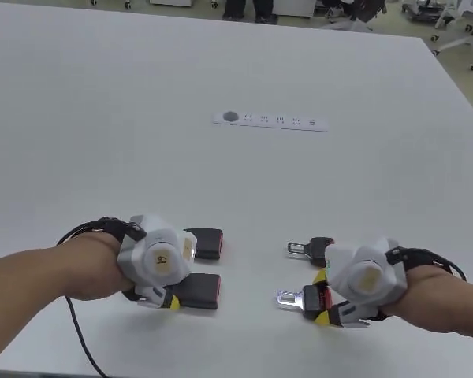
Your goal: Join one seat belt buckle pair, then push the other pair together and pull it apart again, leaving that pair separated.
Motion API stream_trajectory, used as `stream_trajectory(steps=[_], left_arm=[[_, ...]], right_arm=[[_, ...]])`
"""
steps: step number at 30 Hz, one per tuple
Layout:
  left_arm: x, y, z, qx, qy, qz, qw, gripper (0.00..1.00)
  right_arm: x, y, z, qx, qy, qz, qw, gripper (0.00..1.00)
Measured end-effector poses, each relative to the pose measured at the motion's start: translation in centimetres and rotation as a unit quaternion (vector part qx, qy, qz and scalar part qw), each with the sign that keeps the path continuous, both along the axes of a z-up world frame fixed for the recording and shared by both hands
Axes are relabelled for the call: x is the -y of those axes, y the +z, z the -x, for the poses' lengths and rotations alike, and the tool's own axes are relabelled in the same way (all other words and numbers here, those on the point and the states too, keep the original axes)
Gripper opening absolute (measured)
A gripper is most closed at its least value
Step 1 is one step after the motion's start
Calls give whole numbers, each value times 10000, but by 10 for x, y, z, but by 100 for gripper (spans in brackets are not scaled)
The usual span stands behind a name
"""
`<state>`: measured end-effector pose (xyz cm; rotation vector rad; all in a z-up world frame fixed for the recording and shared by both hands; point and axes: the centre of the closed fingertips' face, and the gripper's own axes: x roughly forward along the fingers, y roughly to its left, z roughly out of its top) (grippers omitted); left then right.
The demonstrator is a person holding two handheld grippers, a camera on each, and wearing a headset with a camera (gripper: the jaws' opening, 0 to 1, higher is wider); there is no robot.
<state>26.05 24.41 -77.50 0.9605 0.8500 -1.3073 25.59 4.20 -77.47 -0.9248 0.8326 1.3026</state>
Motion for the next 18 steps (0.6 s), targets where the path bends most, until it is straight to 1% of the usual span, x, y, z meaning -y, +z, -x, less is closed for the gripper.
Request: stream_trajectory(steps=[3,11,18], left_arm=[[0,0,0,-2,16,24,10000,32],[-1,0,-1,-3,28,76,10000,32],[-1,-1,-1,15,45,90,9999,32]], right_arm=[[-1,0,0,-10,-41,-93,9999,31],[0,-1,0,-22,0,-234,9997,31],[0,-1,-1,-8,7,-262,9997,30]])
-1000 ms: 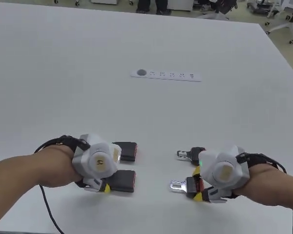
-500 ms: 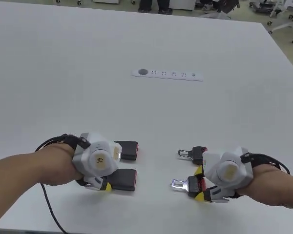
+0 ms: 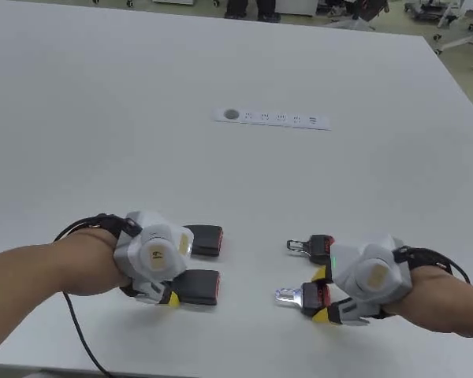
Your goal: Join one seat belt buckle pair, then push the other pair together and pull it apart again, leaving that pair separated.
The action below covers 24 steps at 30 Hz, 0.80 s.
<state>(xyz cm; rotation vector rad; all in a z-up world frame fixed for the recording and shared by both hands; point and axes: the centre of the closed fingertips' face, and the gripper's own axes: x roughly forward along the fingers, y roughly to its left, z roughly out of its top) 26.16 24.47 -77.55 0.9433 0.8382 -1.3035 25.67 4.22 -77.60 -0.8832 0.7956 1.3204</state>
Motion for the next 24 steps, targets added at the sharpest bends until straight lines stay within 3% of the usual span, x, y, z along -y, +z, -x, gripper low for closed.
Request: stream_trajectory(steps=[10,24], left_arm=[[-1,0,0,13,-22,-1,10000,32],[0,0,1,-15,12,-2,10000,32]], right_arm=[[-6,2,1,-15,-58,21,10000,30],[-38,0,-1,-33,30,-85,10000,30]])
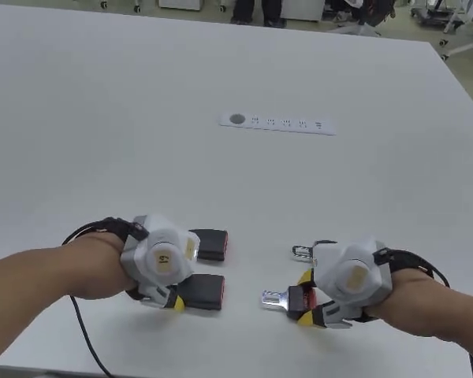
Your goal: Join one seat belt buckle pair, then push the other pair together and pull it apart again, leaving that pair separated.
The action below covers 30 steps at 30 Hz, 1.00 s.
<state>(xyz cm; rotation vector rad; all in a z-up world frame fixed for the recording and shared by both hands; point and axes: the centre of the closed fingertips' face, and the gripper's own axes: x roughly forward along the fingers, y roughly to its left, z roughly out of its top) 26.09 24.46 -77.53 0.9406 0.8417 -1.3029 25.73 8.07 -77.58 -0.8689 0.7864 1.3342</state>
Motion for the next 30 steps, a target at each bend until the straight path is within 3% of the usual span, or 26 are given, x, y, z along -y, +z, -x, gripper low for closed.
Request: stream_trajectory(steps=[30], left_arm=[[-1,0,1,-46,75,-79,9999,32]], right_arm=[[-62,1,1,28,78,-188,9998,30]])
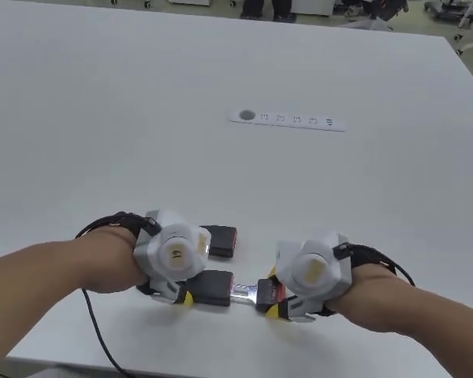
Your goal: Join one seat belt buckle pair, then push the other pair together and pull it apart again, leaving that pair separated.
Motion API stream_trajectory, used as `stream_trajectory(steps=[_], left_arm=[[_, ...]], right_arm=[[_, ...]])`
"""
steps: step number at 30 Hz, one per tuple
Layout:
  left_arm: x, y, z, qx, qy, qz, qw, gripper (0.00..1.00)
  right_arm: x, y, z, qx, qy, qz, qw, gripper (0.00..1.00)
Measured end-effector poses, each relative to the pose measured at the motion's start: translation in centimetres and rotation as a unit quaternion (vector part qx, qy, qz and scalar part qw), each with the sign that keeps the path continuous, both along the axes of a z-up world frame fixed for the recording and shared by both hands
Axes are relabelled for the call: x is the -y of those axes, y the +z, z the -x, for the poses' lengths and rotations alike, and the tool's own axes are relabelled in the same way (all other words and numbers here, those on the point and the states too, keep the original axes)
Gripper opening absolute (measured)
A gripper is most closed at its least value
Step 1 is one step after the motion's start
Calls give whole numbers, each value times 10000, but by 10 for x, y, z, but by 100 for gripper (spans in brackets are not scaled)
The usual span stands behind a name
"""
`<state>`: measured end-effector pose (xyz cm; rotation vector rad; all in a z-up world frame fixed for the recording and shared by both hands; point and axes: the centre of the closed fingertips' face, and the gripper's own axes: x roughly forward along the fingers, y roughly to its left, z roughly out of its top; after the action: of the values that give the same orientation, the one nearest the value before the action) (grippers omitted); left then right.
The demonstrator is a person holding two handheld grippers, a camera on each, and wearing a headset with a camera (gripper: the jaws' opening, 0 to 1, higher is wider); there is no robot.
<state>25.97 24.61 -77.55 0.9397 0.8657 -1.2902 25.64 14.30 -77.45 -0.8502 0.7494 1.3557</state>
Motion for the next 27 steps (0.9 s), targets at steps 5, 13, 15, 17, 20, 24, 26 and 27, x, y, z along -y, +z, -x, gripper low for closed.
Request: stream_trajectory(steps=[5,13,15,17,20,24,26,27], left_arm=[[-1,0,-1,0,6,11,10000,32],[1,0,-1,57,-52,62,10000,31],[-1,0,-2,31,-2,50,10000,31],[0,0,-1,20,-9,65,10000,31],[0,0,-1,18,-27,23,10000,30],[0,0,-1,55,-29,27,10000,30],[-1,1,-1,72,17,73,9999,30],[-1,1,-1,64,46,97,9999,30]], right_arm=[[0,1,-4,32,4,16,10000,30],[-11,4,-2,63,65,-55,9999,30],[-12,4,0,88,83,-10,9999,30],[-12,2,-3,63,78,-20,9999,29],[-12,0,-2,87,74,-7,9999,29],[-14,-1,-2,20,34,-23,10000,28],[-15,-1,-2,16,21,-23,10000,28],[-16,-1,-3,11,9,-36,10000,28]])
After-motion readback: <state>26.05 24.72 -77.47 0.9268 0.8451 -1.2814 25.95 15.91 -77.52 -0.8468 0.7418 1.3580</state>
